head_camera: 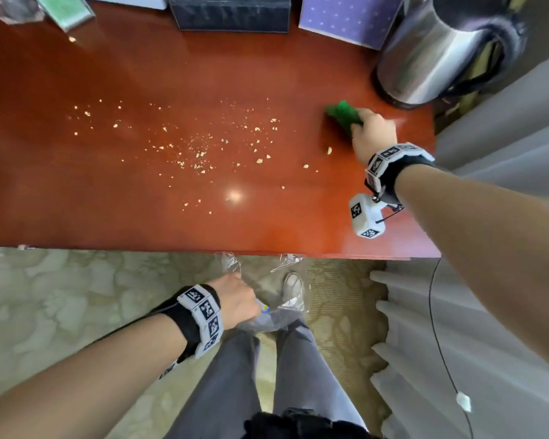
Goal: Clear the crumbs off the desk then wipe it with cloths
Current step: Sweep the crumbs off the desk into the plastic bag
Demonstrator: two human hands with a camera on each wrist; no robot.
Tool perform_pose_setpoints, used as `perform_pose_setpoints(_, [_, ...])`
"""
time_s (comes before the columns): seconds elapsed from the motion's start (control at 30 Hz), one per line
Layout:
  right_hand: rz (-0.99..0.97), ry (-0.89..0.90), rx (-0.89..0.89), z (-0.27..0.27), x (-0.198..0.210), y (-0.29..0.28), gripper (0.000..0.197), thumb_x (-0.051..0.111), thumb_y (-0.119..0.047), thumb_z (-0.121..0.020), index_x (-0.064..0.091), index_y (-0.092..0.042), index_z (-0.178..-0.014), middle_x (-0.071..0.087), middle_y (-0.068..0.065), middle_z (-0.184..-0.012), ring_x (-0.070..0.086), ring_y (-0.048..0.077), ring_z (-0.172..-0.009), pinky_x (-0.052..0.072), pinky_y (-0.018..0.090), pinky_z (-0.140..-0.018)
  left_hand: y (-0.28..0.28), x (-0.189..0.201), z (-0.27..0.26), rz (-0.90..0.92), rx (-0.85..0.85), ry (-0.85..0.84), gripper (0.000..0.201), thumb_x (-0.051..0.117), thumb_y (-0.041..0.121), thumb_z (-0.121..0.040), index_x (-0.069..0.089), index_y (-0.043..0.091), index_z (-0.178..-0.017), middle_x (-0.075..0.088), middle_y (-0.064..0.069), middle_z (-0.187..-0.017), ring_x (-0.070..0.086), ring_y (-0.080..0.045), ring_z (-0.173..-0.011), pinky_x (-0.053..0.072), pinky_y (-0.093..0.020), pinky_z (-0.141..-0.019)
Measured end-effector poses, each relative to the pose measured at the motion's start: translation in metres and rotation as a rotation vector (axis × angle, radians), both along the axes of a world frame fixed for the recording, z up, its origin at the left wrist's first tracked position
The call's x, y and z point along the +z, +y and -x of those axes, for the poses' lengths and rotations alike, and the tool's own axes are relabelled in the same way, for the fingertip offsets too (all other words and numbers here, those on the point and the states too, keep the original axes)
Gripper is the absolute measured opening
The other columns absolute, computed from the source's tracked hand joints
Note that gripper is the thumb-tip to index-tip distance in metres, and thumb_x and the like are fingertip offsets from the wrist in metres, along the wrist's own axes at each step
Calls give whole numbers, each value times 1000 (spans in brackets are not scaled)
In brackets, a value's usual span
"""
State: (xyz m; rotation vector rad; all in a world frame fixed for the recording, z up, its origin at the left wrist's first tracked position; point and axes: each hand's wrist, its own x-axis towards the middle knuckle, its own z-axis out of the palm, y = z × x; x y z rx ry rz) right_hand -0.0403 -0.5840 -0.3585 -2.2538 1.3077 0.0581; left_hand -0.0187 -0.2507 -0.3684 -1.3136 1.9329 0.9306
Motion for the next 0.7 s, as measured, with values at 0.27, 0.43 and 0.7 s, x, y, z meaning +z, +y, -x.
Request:
perform_pose_setpoints(0.27, [-155, -1, 128, 4, -37, 37, 38, 44, -21, -101, 51, -15, -138, 58, 21, -129, 53, 37, -120, 41, 32, -95, -10, 6, 2, -5, 85, 49, 24, 53, 7, -93, 63, 21, -109, 68, -5, -101, 65, -27, -94, 45, -40, -95])
perform_pose_setpoints(0.43, [-176, 32, 214, 10, -36, 55, 47, 43, -25, -103, 39, -16, -149, 43, 17, -150, 38, 34, -139, 28, 28, -111, -9, 3, -5, 16, 99, 49, 28, 50, 1, -89, 64, 20, -103, 59, -2, -85, 61, -26, -81, 52, -45, -87])
perform_pose_setpoints(0.7, [-202, 60, 345, 25, -28, 90, 44, 42, -23, -104, 42, -16, -147, 34, 8, -157, 36, 31, -141, 28, 29, -112, -4, -7, -11, 47, 110, 51, 32, 52, 0, -92, 65, 18, -115, 68, -3, -94, 64, -24, -82, 55, -36, -73])
